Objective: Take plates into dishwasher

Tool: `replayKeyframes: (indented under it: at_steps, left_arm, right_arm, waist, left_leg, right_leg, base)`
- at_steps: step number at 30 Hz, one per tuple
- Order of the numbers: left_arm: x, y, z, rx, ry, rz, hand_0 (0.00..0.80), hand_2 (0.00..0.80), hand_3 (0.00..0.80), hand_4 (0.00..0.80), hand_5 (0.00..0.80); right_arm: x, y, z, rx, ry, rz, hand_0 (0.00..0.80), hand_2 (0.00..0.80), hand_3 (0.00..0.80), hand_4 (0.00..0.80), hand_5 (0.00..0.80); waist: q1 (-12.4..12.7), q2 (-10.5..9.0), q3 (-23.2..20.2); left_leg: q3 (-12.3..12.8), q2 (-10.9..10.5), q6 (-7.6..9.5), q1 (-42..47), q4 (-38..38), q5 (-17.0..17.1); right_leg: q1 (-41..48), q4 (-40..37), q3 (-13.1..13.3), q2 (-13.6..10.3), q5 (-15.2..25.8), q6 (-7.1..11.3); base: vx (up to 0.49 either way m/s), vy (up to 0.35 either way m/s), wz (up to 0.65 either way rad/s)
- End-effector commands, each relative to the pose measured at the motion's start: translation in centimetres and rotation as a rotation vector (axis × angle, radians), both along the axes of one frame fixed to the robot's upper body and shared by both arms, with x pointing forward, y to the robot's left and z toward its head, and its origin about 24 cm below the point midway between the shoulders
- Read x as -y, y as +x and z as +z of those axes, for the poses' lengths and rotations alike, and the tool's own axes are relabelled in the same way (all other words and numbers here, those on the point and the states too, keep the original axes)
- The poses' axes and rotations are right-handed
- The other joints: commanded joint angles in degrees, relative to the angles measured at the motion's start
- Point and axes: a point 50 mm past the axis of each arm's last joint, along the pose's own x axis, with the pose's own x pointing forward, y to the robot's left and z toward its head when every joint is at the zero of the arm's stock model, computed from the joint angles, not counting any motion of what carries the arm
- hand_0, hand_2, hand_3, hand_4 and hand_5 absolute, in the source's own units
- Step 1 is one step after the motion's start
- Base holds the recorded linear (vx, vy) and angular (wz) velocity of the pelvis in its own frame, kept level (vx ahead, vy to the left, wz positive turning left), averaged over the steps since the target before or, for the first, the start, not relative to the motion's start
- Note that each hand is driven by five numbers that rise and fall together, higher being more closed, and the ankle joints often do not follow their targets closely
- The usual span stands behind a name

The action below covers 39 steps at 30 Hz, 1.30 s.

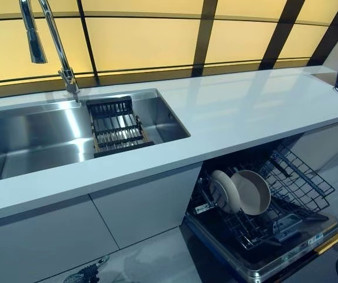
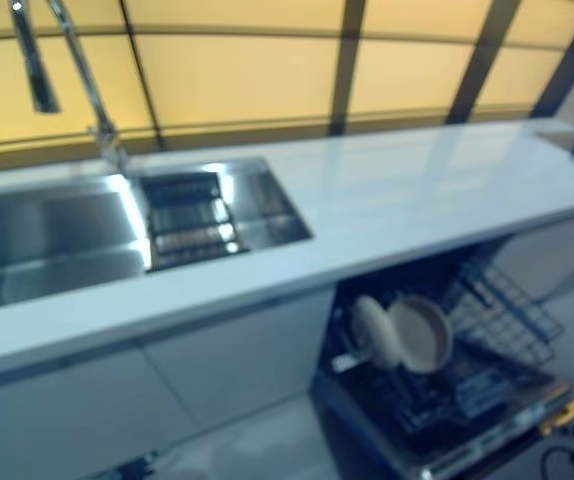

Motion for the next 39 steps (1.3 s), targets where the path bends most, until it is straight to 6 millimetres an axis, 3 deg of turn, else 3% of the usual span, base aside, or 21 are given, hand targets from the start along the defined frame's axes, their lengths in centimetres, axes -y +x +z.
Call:
replayKeyframes:
  at_steps: [1, 3, 7, 10, 12, 14, 15, 17, 19, 20, 22, 24, 28, 34, 36, 39]
  left_arm:
    - [-2.1, 0.7, 1.0, 0.059, 0.043, 0.115, 0.000, 0.000, 0.000, 0.000, 0.000]
    - [-2.5, -0.3, 0.9, 0.044, 0.022, 0.160, 0.000, 0.000, 0.000, 0.000, 0.000]
    - [-2.7, -3.1, 0.1, -0.002, -0.001, 0.234, 0.000, 0.000, 0.000, 0.000, 0.000]
    - [-2.1, -4.7, -0.6, -0.038, -0.030, 0.269, 0.000, 0.000, 0.000, 0.000, 0.000]
    - [-1.7, -4.7, -0.7, -0.041, -0.051, 0.253, 0.000, 0.000, 0.000, 0.000, 0.000]
    - [-1.3, -4.4, -0.8, -0.033, -0.062, 0.233, 0.000, 0.000, 0.000, 0.000, 0.000]
    - [-1.1, -4.2, -0.8, -0.030, -0.065, 0.226, 0.000, 0.000, 0.000, 0.000, 0.000]
    - [-0.9, -3.8, -0.8, -0.029, -0.068, 0.204, 0.000, 0.000, 0.000, 0.000, 0.000]
    - [-0.8, -2.7, -0.5, -0.018, -0.071, 0.184, 0.000, 0.000, 0.000, 0.000, 0.000]
    - [-0.7, -1.9, -0.4, -0.014, -0.071, 0.165, 0.000, 0.000, 0.000, 0.000, 0.000]
    - [-0.1, -0.7, -0.3, 0.015, -0.070, 0.144, 0.000, 0.000, 0.000, 0.000, 0.000]
    - [0.6, 0.8, 0.0, 0.064, -0.082, 0.120, 0.000, 0.000, 0.000, 0.000, 0.000]
    - [1.2, 1.7, 0.1, 0.087, -0.085, 0.091, 0.000, 0.000, 0.000, 0.000, 0.000]
    - [1.0, 0.4, -0.2, 0.047, -0.086, 0.066, 0.000, 0.000, 0.000, 0.000, 0.000]
    - [0.7, -0.2, -0.3, 0.027, -0.078, 0.065, 0.000, 0.000, 0.000, 0.000, 0.000]
    - [0.0, -0.9, -0.3, 0.007, -0.073, 0.066, 0.000, 0.000, 0.000, 0.000, 0.000]
  right_arm:
    - [-0.1, 0.2, -0.5, 0.062, 0.040, -0.029, 0.000, 0.000, 0.000, 0.000, 0.000]
    - [-0.4, -0.7, -1.5, 0.035, 0.075, -0.073, 0.000, 0.000, 0.000, 0.000, 0.000]
    - [-0.7, -1.9, -2.5, 0.011, 0.103, -0.139, 0.000, 0.000, 0.000, 0.000, 0.000]
    - [-1.3, -3.6, -3.8, -0.027, 0.129, -0.228, 0.000, 0.000, 0.000, 0.000, 0.000]
    - [-1.8, -5.1, -4.7, -0.035, 0.137, -0.295, 0.000, 0.000, 0.000, 0.000, 0.000]
    - [-2.3, -6.1, -5.4, -0.039, 0.151, -0.345, 0.000, 0.000, 0.000, 0.000, 0.000]
    - [-2.5, -6.5, -5.6, -0.034, 0.159, -0.365, 0.000, 0.000, 0.000, 0.000, 0.000]
    - [-2.5, -6.7, -5.7, -0.009, 0.165, -0.391, 0.000, 0.000, 0.000, 0.000, 0.000]
    - [-2.7, -6.8, -6.0, 0.058, 0.202, -0.435, 0.000, 0.000, 0.000, 0.000, 0.000]
    - [-2.9, -7.1, -6.2, 0.107, 0.229, -0.483, 0.000, 0.000, 0.000, 0.000, 0.000]
    - [-4.0, -7.5, -7.2, 0.115, 0.277, -0.531, 0.000, 0.000, 0.000, 0.000, 0.000]
    - [-5.2, -8.1, -8.2, 0.123, 0.346, -0.594, 0.000, 0.000, 0.000, 0.000, 0.000]
    - [-6.0, -8.6, -8.8, 0.085, 0.401, -0.641, 0.000, 0.000, 0.000, 0.000, 0.000]
    - [-6.9, -8.8, -9.2, -0.081, 0.431, -0.591, 0.000, 0.000, 0.000, 0.000, 0.000]
    - [-7.2, -8.7, -9.5, -0.114, 0.434, -0.568, 0.000, 0.000, 0.000, 0.000, 0.000]
    - [-8.0, -7.9, -10.0, -0.107, 0.431, -0.526, 0.000, 0.000, 0.000, 0.000, 0.000]
  waist:
    - [1.0, -1.32, 0.5]
    - [1.5, -0.96, 0.5]
    - [2.7, -0.39, 1.6]
    - [3.2, -0.09, 2.7]
    - [3.4, -0.66, 3.2]
    - [3.8, -1.06, 3.7]
    - [3.8, -1.07, 3.7]
    - [3.3, -0.60, 3.2]
    - [2.2, 0.50, 2.1]
    - [0.9, 1.41, 1.5]
    - [0.6, 1.51, 1.1]
    - [0.4, 1.39, 1.3]
    - [0.6, 1.31, 1.1]
    - [1.9, 1.22, 0.6]
    - [2.2, 1.24, 1.0]
    - [1.5, 1.44, 3.0]
  left_leg:
    - [-0.3, -1.7, 3.55, -3.3, -2.5, 2.8]
    - [-1.5, -1.2, 2.29, -2.8, -7.6, 6.2]
    - [-2.1, -1.2, 1.98, -1.3, -15.4, 7.4]
    - [1.4, -2.8, 1.87, 0.1, -14.5, 7.0]
    - [2.8, -3.4, 3.47, -1.8, -0.2, 1.8]
    - [3.0, -4.3, 5.96, -2.0, 13.0, -5.1]
    - [3.3, -4.8, 7.04, -1.1, 17.5, -7.8]
    - [4.8, -5.6, 7.90, 2.6, 19.7, -9.7]
    - [4.9, -8.7, 8.07, 10.8, 7.9, -10.8]
    - [5.6, -9.6, 7.38, 14.2, -2.3, -8.5]
    - [3.2, -11.6, 7.72, 14.2, -6.3, -7.3]
    - [2.9, -12.1, 8.17, 13.9, -7.6, -7.1]
    - [2.5, -13.0, 8.43, 13.5, -11.8, -4.4]
    - [1.1, -14.1, 8.53, 13.0, -14.3, -2.2]
    - [1.7, -14.1, 8.56, 13.0, -14.5, -1.9]
    - [4.1, -13.3, 9.78, 12.4, -12.7, -3.2]
  right_leg:
    - [5.0, 5.5, -0.1, 1.2, -3.5, -1.73]
    - [4.5, 6.4, -1.0, 3.0, -5.4, -3.63]
    - [4.7, 5.3, -2.5, 5.6, -5.3, -5.75]
    - [5.9, 3.6, -3.6, 6.7, -5.0, -6.48]
    - [5.8, 3.3, -4.5, 5.7, -4.2, -7.64]
    - [5.9, 2.7, -4.9, 4.8, -3.2, -7.56]
    - [5.5, 2.3, -5.0, 4.6, -2.6, -7.15]
    - [4.4, 2.4, -5.0, 5.1, -2.3, -6.66]
    - [2.4, 3.8, -5.7, 5.7, -2.2, -5.05]
    - [1.4, 4.1, -6.4, 6.5, -2.3, -4.79]
    - [0.0, 3.5, -7.4, 6.2, -0.4, -3.60]
    - [-1.5, 2.3, -7.2, 6.3, 1.1, -2.96]
    - [-2.3, -0.7, -6.5, 7.2, 2.8, -3.07]
    - [-2.6, -2.6, -5.8, 7.9, 4.4, -2.51]
    - [-3.4, -1.0, -6.5, 8.1, 3.8, -2.44]
    - [-8.0, 10.3, -6.8, 6.9, 2.7, -1.76]
  base:
    - [-0.313, -0.301, -0.02]
    - [-0.311, -0.328, 0.06]
    - [-0.261, -0.270, 0.28]
    - [-0.245, -0.191, 0.48]
    - [-0.217, -0.101, 1.01]
    - [-0.147, -0.006, 0.72]
    - [-0.097, 0.053, 0.39]
    - [-0.063, 0.138, 0.64]
    - [-0.048, 0.245, 0.47]
    - [-0.060, 0.178, 0.35]
    - [-0.138, 0.138, 0.64]
    - [-0.183, 0.092, 0.47]
    - [-0.150, 0.067, 0.14]
    - [-0.076, 0.039, -0.21]
    - [-0.074, 0.011, -0.40]
    - [-0.142, 0.011, -0.50]
